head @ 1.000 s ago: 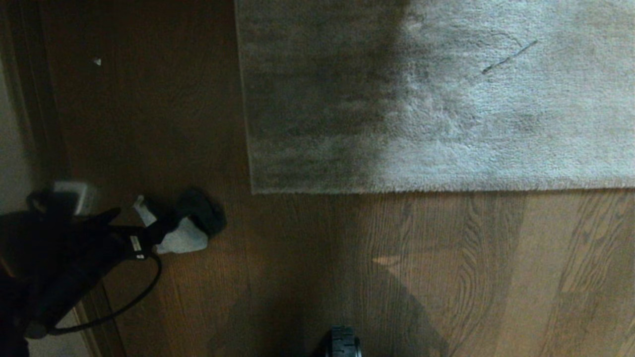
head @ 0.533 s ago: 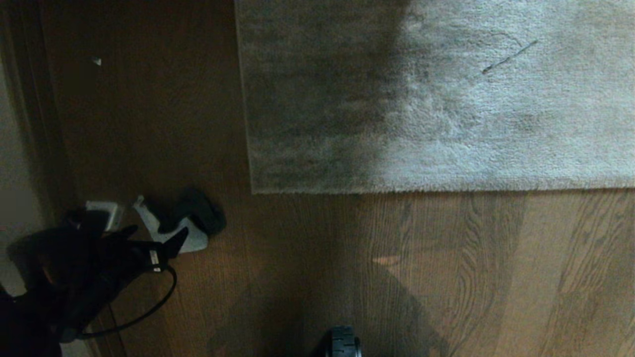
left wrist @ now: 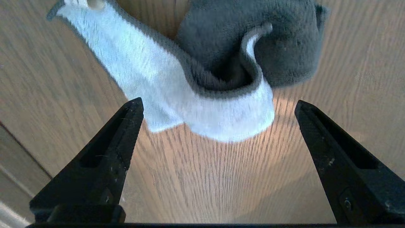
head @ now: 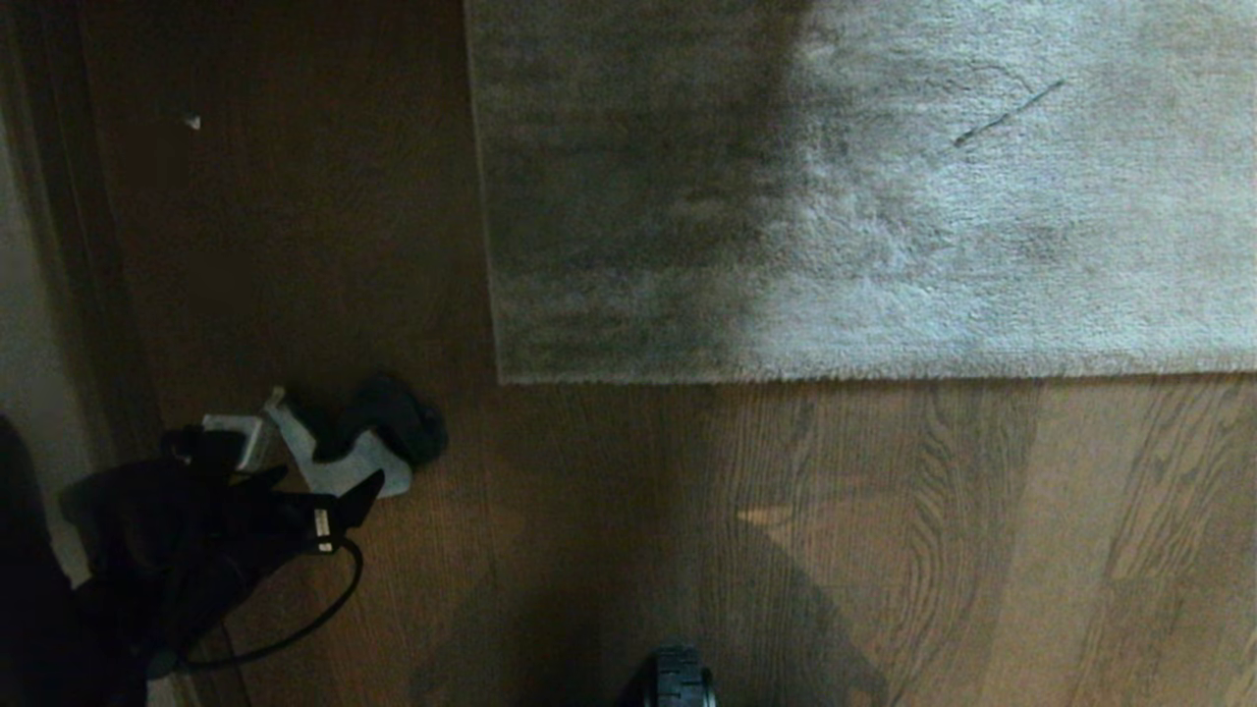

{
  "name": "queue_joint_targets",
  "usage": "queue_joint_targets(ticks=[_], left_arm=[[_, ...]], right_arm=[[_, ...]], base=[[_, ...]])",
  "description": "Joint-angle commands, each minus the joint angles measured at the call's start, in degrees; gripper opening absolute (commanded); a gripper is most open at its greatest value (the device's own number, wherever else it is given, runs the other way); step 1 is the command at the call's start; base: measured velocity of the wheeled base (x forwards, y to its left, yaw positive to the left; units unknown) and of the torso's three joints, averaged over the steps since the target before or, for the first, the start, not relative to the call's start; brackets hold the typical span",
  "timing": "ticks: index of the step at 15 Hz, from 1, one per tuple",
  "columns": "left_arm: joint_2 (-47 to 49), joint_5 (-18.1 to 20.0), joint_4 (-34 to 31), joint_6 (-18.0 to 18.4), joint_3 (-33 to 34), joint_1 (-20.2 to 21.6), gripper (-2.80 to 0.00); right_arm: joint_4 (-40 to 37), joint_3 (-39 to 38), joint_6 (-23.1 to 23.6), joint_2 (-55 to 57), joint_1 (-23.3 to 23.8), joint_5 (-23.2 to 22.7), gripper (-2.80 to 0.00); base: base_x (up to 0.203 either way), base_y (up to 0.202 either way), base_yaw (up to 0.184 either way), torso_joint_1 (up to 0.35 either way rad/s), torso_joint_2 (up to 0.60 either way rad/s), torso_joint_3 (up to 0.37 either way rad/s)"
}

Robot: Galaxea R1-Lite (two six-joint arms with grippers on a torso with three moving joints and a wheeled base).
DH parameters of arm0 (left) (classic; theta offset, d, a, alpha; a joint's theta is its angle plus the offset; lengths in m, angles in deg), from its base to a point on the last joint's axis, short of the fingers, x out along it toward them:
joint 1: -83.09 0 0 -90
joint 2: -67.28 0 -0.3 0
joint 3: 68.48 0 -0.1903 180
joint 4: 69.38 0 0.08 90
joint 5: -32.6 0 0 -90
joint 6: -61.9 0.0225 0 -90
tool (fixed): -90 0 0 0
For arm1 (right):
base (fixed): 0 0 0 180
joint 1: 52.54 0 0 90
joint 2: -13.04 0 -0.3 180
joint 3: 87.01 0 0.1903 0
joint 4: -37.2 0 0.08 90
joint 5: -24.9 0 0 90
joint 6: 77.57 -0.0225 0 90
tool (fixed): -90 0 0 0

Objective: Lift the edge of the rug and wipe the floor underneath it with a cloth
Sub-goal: Pick up the rag

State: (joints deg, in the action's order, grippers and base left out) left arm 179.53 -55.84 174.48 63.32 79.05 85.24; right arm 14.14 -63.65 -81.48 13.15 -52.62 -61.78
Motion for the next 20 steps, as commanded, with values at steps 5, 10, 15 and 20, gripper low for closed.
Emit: queue_joint_targets(ticks=[5,10,15,20], left_arm=[[2.31,0.00,2.72,0.07,-3.22,0.09,0.00],[3.61,-0.07,2.72,-0.02,-6.89,0.24,0.00],[4.73,0.02,2.72,-0.02,-7.68,0.14,0.00],[5.36,0.02,2.72,-0.02,-7.86,0.06,0.00]], right_arm=[[0.05,0.00,0.02,-0.02,-0.01,0.01,-2.80],[0.05,0.00,0.05,-0.02,-0.01,0.01,-2.80],[0.05,0.00,0.05,-0.02,-0.01,0.01,-2.80],[0.05,0.00,-0.04,-0.02,-0.01,0.01,-2.80]], base=[[0.000,0.000,0.000,0.000,0.00,0.000],[0.000,0.000,0.000,0.000,0.00,0.000],[0.000,0.000,0.000,0.000,0.00,0.000],[0.000,0.000,0.000,0.000,0.00,0.000]])
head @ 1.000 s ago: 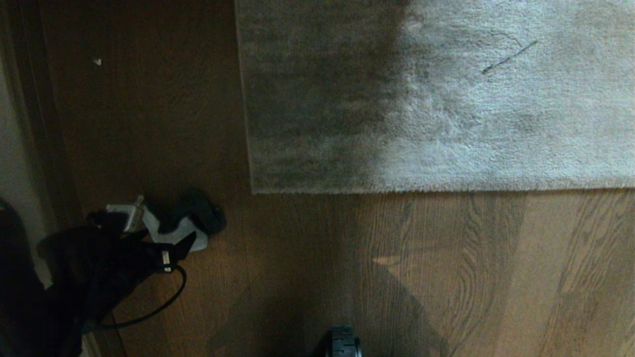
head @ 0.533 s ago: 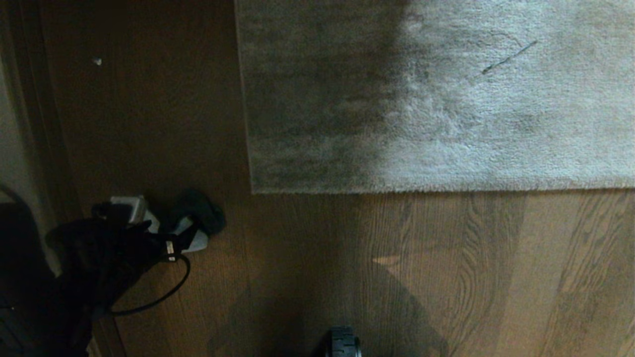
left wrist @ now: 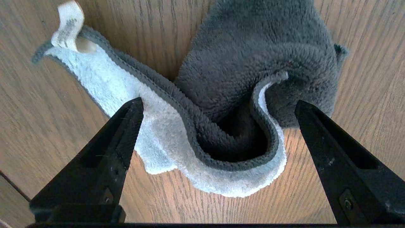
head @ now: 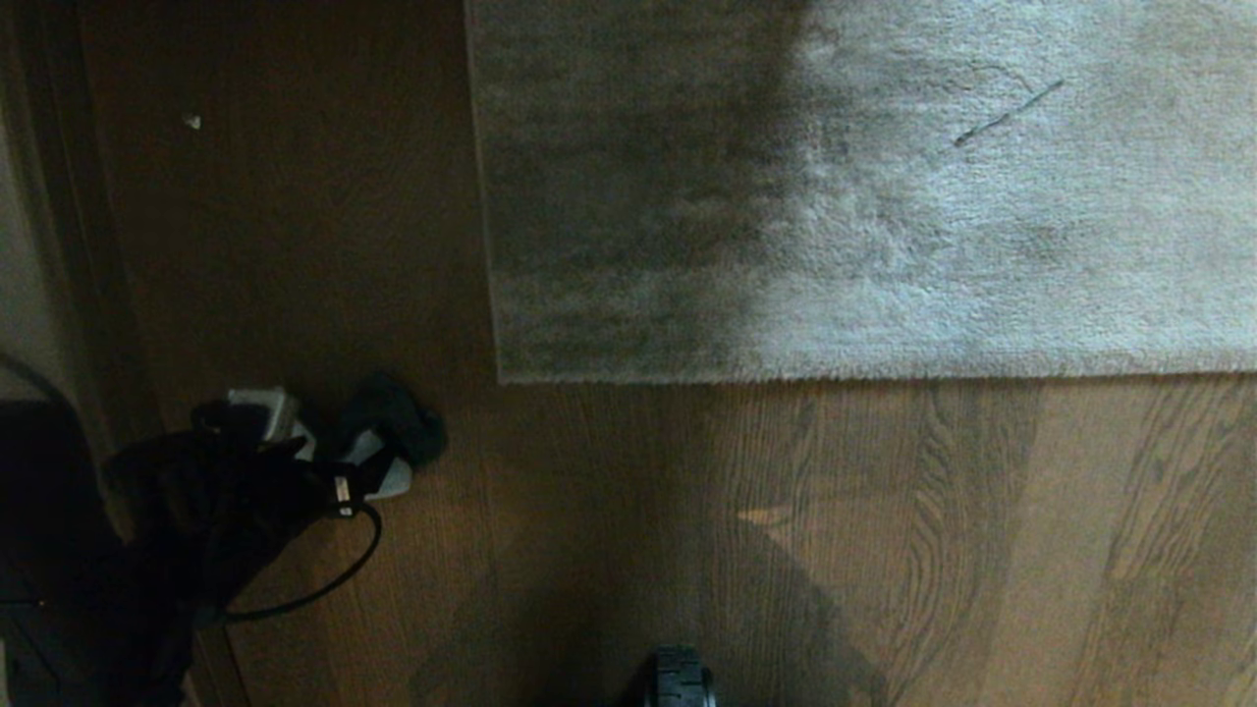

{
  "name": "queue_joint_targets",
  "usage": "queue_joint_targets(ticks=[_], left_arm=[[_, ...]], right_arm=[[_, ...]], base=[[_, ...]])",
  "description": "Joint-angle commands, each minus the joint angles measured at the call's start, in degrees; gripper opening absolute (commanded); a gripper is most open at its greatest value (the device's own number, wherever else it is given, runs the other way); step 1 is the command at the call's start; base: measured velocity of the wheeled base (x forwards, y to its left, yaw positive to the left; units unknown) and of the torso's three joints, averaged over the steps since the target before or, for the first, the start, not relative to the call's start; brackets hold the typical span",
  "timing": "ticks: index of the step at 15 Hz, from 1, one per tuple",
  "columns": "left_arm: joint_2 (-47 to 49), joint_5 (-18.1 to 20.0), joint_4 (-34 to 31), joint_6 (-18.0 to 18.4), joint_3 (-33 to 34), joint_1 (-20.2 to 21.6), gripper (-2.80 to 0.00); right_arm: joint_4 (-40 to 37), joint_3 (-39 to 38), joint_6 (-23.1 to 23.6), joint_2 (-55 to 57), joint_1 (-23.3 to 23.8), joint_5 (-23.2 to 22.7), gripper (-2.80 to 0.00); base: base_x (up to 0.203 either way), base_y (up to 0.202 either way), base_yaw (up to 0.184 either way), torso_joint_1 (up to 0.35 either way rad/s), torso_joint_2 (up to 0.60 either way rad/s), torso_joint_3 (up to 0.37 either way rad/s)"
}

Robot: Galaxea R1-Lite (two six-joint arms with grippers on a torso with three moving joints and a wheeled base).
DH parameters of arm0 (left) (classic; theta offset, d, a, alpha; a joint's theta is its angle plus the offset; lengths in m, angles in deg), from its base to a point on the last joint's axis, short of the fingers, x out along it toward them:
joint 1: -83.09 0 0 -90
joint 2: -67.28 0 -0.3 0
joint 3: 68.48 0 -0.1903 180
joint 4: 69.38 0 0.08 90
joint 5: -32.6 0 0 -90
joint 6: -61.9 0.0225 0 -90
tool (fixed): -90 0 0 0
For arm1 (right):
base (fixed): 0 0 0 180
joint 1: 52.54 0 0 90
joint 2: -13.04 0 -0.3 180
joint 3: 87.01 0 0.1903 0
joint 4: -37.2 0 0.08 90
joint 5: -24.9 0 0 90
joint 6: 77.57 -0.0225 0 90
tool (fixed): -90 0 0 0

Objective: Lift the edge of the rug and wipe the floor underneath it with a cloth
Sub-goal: Pick up the rag

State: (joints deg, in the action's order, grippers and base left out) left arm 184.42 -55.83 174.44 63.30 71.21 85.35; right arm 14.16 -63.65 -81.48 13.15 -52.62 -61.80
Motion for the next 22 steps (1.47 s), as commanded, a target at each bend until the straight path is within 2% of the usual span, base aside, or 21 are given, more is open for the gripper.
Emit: queue_joint_targets(ticks=[1,6,7,16,22], left_arm=[[0.78,0.01,2.77,0.00,-0.02,-0.05,0.00],[1.78,-0.08,2.77,0.00,-0.11,-0.15,0.00],[2.24,-0.08,2.77,0.00,-0.12,-0.14,-2.80],[4.06,0.01,2.77,0.00,-1.16,-0.15,-2.80],[1.47,-0.06,2.77,0.00,-0.17,-0.41,-2.80]], right_arm=[[0.02,0.00,-0.04,-0.02,-0.01,0.04,-2.80],[0.02,0.00,-0.03,-0.02,-0.01,0.04,-2.80],[0.02,0.00,-0.04,-0.02,-0.01,0.04,-2.80],[0.02,0.00,-0.03,-0.02,-0.01,0.04,-2.80],[0.02,0.00,-0.04,-0.02,-0.01,0.04,-2.80]], base=[[0.000,0.000,0.000,0.000,0.00,0.000],[0.000,0.000,0.000,0.000,0.00,0.000],[0.000,0.000,0.000,0.000,0.00,0.000],[0.000,0.000,0.000,0.000,0.00,0.000],[0.000,0.000,0.000,0.000,0.00,0.000]])
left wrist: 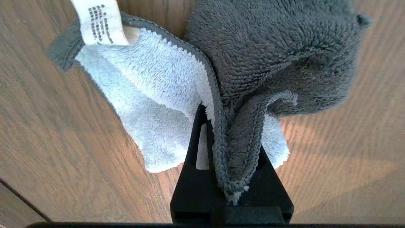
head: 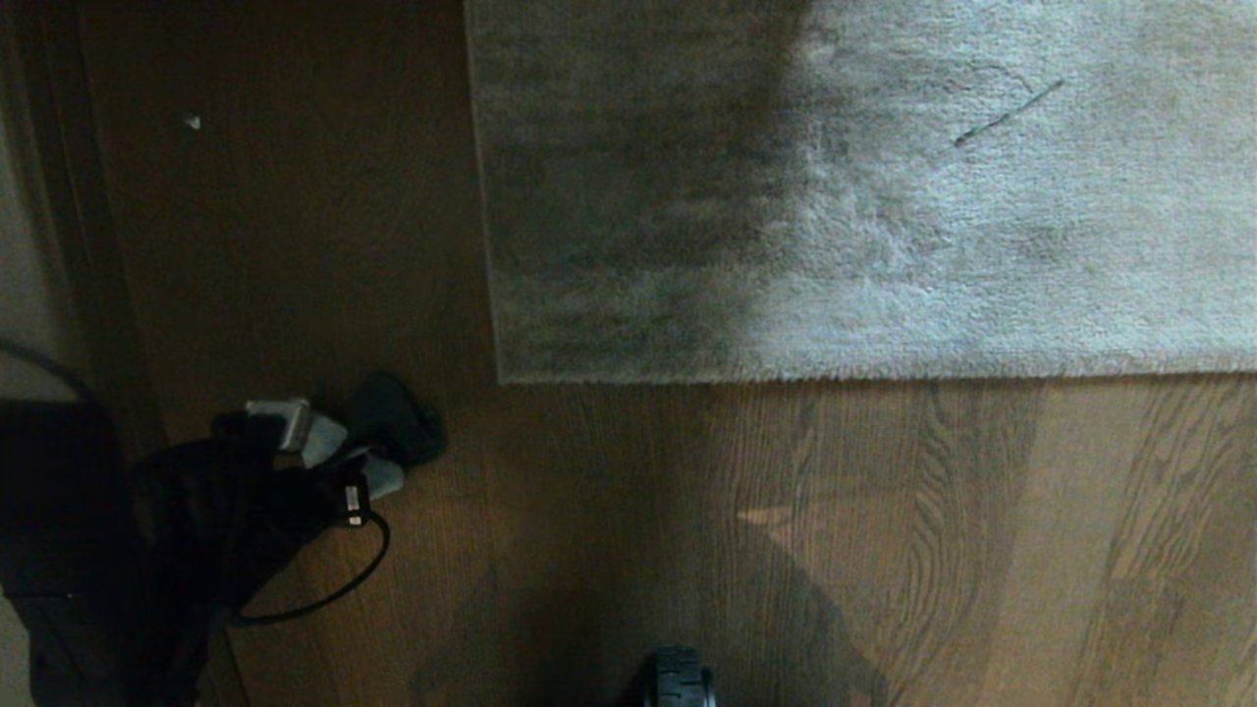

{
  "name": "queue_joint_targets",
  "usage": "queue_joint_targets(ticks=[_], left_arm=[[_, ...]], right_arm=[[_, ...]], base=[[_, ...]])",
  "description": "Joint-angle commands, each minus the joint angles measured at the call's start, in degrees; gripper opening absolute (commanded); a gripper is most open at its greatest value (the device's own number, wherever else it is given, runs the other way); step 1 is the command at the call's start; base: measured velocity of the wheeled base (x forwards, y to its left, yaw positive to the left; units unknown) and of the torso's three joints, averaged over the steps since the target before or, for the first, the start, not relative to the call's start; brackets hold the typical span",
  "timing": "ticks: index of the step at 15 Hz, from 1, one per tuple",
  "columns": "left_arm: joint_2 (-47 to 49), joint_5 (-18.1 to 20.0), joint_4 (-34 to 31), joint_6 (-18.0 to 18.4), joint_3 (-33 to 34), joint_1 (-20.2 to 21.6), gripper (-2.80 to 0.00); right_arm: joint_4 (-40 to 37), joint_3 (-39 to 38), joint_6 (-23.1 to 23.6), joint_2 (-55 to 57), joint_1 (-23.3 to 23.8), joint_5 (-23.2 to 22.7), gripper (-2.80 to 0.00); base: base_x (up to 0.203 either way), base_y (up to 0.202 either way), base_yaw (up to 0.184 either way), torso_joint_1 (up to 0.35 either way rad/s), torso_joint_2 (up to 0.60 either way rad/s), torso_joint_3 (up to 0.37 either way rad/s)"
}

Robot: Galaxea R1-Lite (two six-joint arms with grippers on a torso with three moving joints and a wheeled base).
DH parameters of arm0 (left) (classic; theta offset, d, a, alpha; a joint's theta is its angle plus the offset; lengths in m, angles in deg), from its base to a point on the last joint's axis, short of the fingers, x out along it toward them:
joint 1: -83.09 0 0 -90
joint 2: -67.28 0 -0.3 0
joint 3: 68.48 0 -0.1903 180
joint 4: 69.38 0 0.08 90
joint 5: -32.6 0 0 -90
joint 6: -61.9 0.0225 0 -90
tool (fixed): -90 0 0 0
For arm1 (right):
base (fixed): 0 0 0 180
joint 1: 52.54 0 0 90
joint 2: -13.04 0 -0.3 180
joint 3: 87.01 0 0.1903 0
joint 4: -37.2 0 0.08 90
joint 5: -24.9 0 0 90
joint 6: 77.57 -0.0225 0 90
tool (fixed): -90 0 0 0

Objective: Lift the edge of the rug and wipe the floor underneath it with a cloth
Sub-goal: Pick up the rag

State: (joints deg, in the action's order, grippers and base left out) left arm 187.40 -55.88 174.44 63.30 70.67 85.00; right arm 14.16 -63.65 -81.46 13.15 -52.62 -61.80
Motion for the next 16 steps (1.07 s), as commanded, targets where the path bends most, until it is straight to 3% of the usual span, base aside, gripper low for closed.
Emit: queue_joint_targets(ticks=[1,16], left_arm=[[-2.44,-0.02,2.77,0.00,1.03,-0.06,-2.80],[-29.95,-0.68,2.77,-0.34,15.88,0.10,-2.80]], right_arm=[[0.02,0.00,-0.07,-0.02,-0.01,0.04,-2.80],[0.02,0.00,-0.02,-0.02,-0.01,0.04,-2.80]], base=[[0.000,0.000,0.000,0.000,0.00,0.000],[0.000,0.000,0.000,0.000,0.00,0.000]])
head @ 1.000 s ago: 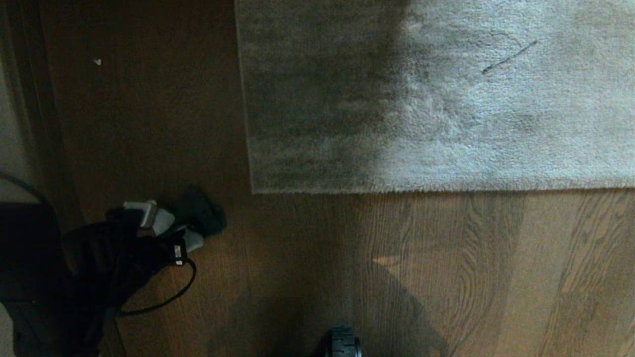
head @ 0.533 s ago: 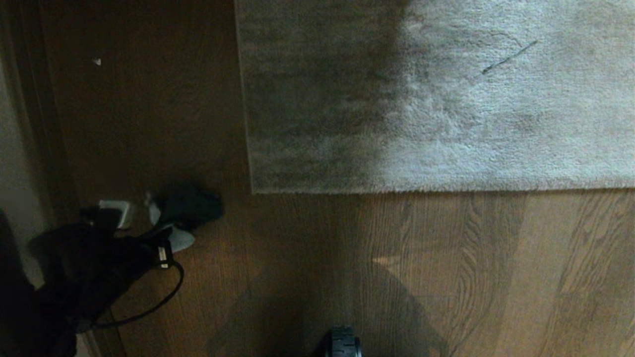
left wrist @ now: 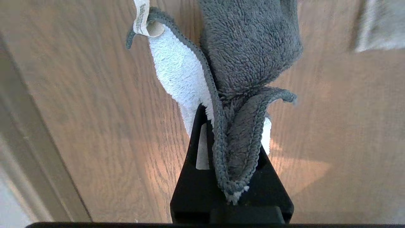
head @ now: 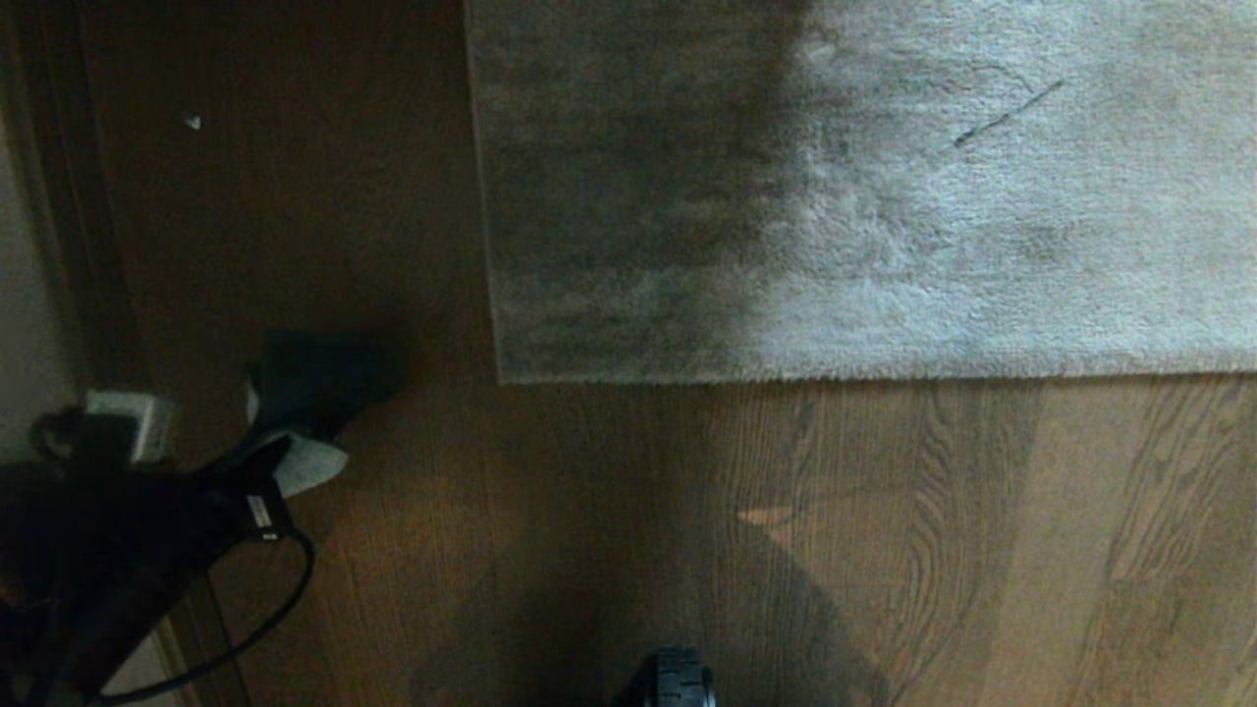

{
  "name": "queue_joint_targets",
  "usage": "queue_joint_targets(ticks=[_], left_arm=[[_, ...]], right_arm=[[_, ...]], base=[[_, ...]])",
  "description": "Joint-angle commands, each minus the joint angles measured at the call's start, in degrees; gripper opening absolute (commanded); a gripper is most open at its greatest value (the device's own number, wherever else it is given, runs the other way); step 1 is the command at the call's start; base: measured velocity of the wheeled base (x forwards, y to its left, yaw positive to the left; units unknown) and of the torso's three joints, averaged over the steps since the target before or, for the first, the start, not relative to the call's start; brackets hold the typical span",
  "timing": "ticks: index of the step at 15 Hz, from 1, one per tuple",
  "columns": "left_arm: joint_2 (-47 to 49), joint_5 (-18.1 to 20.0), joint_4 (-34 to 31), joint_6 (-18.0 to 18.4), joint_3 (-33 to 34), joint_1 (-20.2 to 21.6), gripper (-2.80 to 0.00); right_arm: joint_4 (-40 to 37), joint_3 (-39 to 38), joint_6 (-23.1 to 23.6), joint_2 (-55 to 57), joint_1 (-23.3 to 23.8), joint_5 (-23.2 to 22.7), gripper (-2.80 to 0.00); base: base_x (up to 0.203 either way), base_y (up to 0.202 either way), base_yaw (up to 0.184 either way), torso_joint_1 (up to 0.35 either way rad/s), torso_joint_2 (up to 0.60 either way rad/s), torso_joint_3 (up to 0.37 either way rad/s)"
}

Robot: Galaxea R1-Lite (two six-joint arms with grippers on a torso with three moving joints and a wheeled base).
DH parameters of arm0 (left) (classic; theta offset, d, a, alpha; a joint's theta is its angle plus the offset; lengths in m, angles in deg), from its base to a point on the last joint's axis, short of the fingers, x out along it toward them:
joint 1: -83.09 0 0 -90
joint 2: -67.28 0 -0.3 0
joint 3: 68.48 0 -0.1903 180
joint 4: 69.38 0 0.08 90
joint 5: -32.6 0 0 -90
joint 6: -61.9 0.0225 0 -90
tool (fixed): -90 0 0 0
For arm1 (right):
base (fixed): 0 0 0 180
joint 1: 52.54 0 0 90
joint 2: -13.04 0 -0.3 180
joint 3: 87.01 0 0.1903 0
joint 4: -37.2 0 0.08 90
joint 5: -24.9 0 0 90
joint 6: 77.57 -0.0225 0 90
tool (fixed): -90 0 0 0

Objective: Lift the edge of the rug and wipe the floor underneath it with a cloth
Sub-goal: Pick up the rag, then lift up the carpet

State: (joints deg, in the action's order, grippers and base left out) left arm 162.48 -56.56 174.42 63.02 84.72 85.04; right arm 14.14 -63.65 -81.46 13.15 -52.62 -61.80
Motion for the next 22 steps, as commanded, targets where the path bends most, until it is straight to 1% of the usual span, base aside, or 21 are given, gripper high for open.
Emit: queue_joint_targets(ticks=[1,5,7,9,11,15,18,22], left_arm=[[-6.91,-0.07,2.78,-0.07,2.87,0.06,-2.80],[-14.00,-0.14,2.06,-0.23,3.41,0.14,-2.80],[-18.15,-0.14,-0.40,-0.24,3.39,0.09,-2.80],[-23.41,-0.19,-4.52,-0.24,3.39,0.18,-2.80],[-29.72,-0.17,-11.14,-0.24,3.38,0.23,-2.80],[-43.67,-0.09,-28.63,-0.26,3.35,0.21,-2.80],[-52.37,-0.13,-39.99,-0.35,3.40,0.18,-2.80],[-61.35,-0.21,-52.17,-0.45,3.40,0.06,-2.80]], right_arm=[[0.05,0.00,0.02,-0.02,-0.01,0.04,-2.80],[0.05,0.00,0.02,-0.02,-0.01,0.04,-2.80],[0.05,0.00,-0.07,-0.02,-0.01,0.04,-2.80],[0.05,0.00,-0.07,-0.02,-0.01,0.04,-2.80],[0.05,0.00,0.01,-0.02,-0.01,0.04,-2.80],[0.05,0.00,0.01,-0.02,-0.01,0.04,-2.80],[0.05,0.00,-0.07,-0.02,-0.01,0.04,-2.80],[0.05,0.00,-0.07,-0.02,-0.01,0.04,-2.80]], base=[[0.000,0.000,0.000,0.000,0.00,0.000],[0.000,0.000,0.000,0.000,0.00,0.000],[0.000,0.000,0.000,0.000,0.00,0.000],[0.000,0.000,0.000,0.000,0.00,0.000],[0.000,0.000,0.000,0.000,0.00,0.000],[0.000,0.000,0.000,0.000,0.00,0.000],[0.000,0.000,0.000,0.000,0.00,0.000],[0.000,0.000,0.000,0.000,0.00,0.000]])
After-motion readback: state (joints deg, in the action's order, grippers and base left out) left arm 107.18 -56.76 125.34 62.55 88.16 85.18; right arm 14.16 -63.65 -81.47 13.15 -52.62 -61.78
